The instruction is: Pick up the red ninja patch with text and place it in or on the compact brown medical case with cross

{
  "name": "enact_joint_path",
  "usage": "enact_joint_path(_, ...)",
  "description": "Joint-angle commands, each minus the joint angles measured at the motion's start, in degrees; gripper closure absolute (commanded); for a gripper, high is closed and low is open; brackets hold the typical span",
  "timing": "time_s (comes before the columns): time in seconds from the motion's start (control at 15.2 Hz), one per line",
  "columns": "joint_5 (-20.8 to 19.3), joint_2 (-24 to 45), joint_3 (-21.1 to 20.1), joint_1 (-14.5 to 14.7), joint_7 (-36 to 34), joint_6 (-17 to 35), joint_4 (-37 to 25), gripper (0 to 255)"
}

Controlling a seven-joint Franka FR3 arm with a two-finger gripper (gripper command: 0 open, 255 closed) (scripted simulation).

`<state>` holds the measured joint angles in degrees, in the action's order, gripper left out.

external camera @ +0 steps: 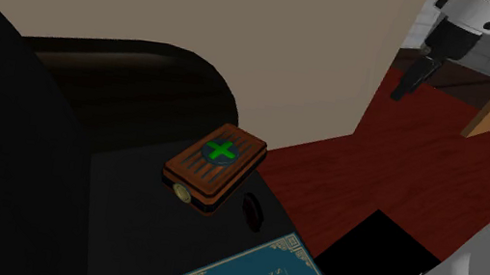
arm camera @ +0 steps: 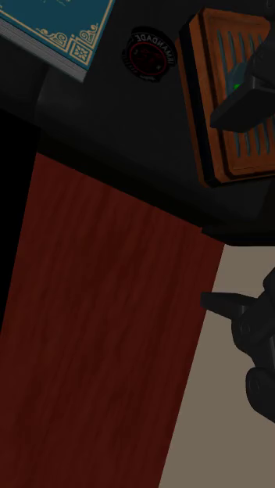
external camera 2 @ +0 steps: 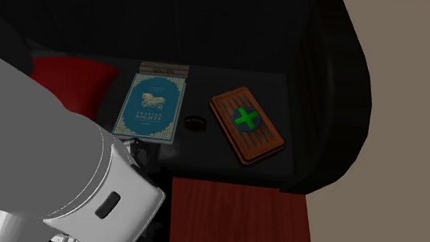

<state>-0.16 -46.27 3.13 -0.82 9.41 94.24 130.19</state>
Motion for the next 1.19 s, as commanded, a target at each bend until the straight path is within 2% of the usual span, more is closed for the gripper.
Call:
enact_joint_path(0.0, 0.00, 0.00, 0.00, 0.00, 0.00, 0.00, 0.00, 0)
enact_joint_path(0.59, 5.32, 0.56, -11.44, 1.72, -13.92, 9.33, 9.41, 0)
enact_joint_path(1.12, 9.42, 7.54, -22.46, 3.02, -26.60, 18.86, 12.36, 0)
